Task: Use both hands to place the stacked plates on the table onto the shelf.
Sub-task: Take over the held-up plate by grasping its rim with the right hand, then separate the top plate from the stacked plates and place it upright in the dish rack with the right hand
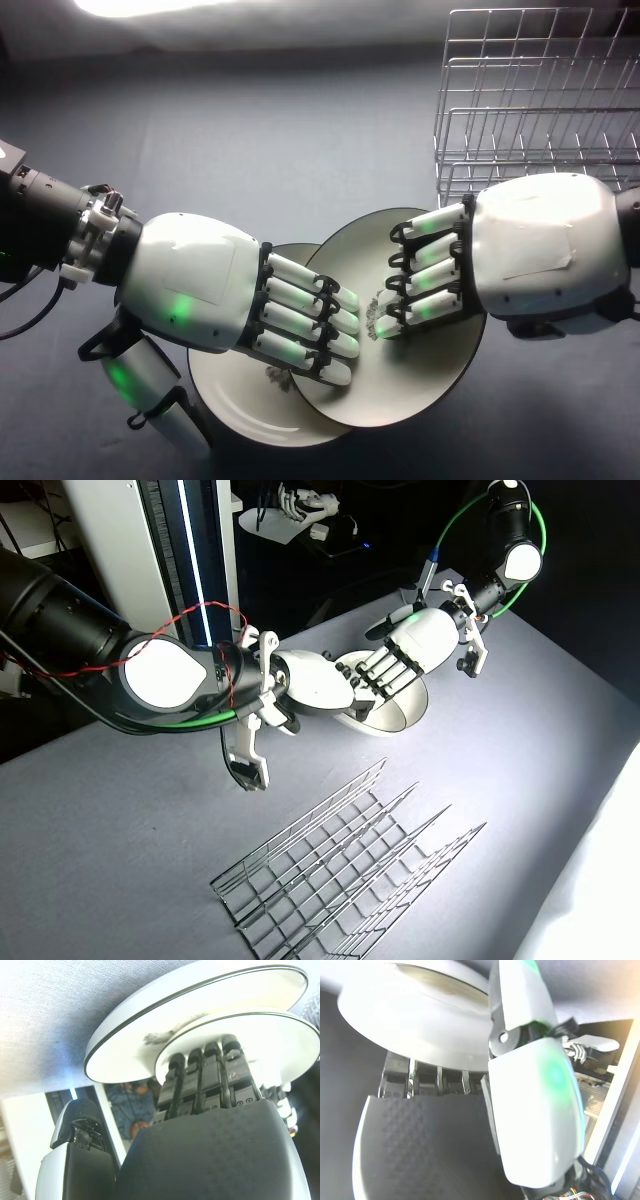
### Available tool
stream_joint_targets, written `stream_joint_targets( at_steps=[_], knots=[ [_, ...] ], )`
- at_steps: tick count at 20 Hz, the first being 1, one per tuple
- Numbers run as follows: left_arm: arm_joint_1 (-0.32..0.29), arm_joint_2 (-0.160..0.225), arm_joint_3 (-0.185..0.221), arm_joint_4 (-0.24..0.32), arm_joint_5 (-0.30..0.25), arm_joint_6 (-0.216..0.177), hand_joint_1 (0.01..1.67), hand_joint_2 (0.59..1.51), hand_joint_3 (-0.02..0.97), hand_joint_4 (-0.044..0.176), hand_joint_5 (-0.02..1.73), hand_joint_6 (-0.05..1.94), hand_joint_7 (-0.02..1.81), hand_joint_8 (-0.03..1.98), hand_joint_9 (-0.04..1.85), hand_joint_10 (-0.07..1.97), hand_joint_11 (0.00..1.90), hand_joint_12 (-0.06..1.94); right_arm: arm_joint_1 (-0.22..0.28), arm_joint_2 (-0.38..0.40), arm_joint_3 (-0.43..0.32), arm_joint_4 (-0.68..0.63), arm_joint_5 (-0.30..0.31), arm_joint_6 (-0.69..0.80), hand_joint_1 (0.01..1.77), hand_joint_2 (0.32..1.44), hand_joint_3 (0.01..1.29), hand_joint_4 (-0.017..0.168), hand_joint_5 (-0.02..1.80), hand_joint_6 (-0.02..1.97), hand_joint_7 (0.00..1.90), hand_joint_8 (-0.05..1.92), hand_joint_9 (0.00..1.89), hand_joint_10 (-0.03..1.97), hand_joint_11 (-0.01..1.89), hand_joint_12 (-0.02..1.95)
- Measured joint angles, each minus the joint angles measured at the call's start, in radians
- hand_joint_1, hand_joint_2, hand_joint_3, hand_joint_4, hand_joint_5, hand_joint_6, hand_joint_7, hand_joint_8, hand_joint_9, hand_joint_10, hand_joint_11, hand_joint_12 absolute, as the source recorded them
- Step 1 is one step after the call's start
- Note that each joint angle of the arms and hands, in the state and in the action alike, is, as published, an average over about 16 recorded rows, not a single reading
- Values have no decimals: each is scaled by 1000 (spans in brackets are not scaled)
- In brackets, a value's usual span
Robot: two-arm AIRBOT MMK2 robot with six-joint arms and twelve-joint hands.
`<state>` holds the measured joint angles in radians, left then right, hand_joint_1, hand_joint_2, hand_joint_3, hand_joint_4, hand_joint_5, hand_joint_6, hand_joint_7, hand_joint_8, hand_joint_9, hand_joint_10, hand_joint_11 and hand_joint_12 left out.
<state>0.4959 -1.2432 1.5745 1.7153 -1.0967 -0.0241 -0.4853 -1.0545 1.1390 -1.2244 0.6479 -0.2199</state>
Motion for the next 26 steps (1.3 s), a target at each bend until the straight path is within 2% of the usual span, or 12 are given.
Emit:
stream_joint_targets(
  at_steps=[11,15,18,22,26],
  knots=[
    [-4,-3,2,0,0,-2,16,1150,21,-1,104,-20,39,-14,40,-16,17,11,1,-46,26,21,-12,-1,1405,1014,17,4,620,13,628,-16,632,1,355,1048],
    [-3,-3,5,-1,-1,-3,16,1150,21,-1,110,-20,42,-14,48,-16,23,13,1,-51,30,29,-7,-2,1404,1010,17,2,739,83,749,28,736,83,497,1060],
    [-3,-3,7,-1,-1,-4,16,1151,21,-1,115,-20,43,-14,53,-17,27,18,2,-53,32,32,-2,-3,1398,1005,16,-1,797,157,797,135,775,240,581,1099],
    [-7,1,9,-4,3,-15,16,1152,21,0,115,-17,46,-13,56,-15,29,24,9,-54,32,33,3,-3,1394,997,15,-3,846,264,839,286,810,589,663,1166],
    [-22,24,8,-19,18,-40,15,1155,21,0,110,-9,56,-10,57,-9,30,27,25,-53,33,39,7,-3,1390,990,14,-2,883,406,869,471,835,929,720,1244]
  ],
)
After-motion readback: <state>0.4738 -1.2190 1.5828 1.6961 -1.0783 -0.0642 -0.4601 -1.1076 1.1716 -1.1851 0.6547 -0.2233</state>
